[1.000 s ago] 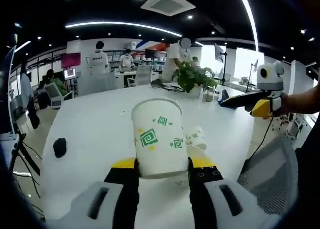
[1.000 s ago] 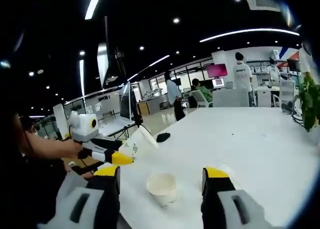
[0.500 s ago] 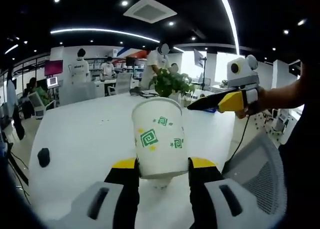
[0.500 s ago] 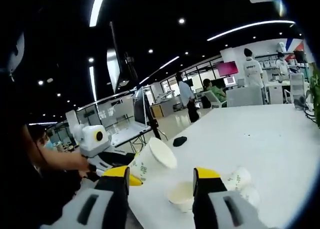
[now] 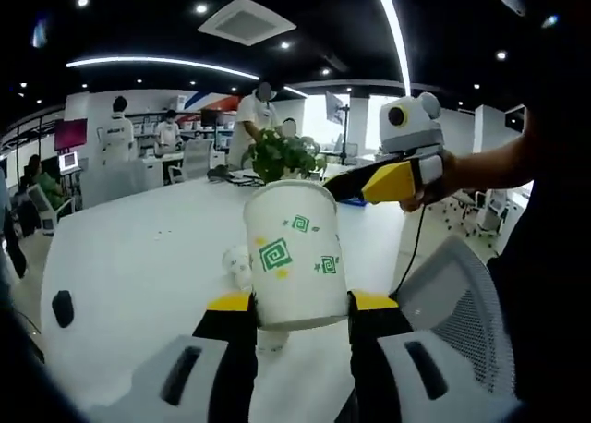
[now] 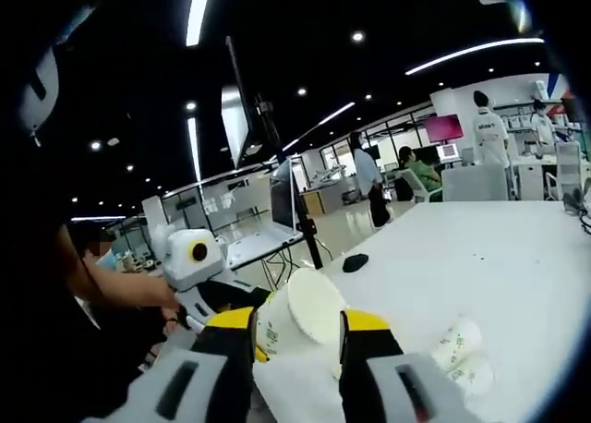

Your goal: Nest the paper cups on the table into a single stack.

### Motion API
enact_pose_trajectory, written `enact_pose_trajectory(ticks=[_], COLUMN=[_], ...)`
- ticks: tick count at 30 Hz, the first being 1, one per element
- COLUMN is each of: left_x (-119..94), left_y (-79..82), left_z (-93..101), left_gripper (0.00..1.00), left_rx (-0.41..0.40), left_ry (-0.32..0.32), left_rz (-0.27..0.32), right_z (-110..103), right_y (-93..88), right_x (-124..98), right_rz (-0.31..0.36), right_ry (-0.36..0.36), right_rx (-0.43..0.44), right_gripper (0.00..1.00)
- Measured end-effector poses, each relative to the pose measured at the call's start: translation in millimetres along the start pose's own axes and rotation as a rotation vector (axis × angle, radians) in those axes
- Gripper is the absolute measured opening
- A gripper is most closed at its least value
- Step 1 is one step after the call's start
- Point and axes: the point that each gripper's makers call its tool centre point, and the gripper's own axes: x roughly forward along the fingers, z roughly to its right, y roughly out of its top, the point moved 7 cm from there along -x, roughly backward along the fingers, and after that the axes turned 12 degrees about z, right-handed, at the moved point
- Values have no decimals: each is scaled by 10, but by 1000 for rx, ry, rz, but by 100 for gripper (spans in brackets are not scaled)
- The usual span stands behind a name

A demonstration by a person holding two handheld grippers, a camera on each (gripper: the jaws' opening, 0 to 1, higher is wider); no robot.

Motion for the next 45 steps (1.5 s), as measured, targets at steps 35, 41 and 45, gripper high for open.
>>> enact_pose_trajectory(ticks=[35, 41, 45], left_x=[75, 63, 52], left_y=[-188, -212, -227], left_z=[174, 163, 165], left_gripper=[36, 47, 52], left_rx=[82, 67, 59], left_ry=[-133, -115, -106], left_rz=[-71, -73, -78], right_z=[-225, -229, -204], right_y=[-108, -94, -86], right_x=[13, 18, 20], right_rz=[-138, -143, -150], right_ry=[127, 124, 122], right_rx=[132, 101, 81], right_gripper=[0, 0, 0])
